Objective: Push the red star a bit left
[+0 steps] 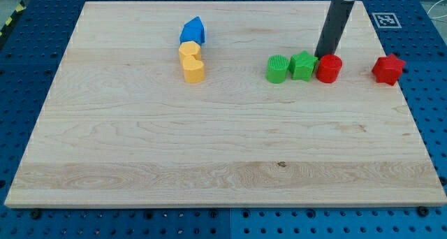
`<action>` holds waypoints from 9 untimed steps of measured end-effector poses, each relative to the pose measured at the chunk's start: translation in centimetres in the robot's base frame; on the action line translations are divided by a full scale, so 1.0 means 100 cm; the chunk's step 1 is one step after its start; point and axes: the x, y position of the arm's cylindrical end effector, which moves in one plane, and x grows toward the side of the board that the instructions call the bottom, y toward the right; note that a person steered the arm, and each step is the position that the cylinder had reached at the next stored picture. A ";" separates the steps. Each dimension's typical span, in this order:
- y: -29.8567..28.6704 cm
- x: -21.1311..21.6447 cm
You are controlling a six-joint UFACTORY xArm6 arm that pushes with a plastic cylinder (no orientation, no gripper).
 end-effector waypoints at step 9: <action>0.167 0.038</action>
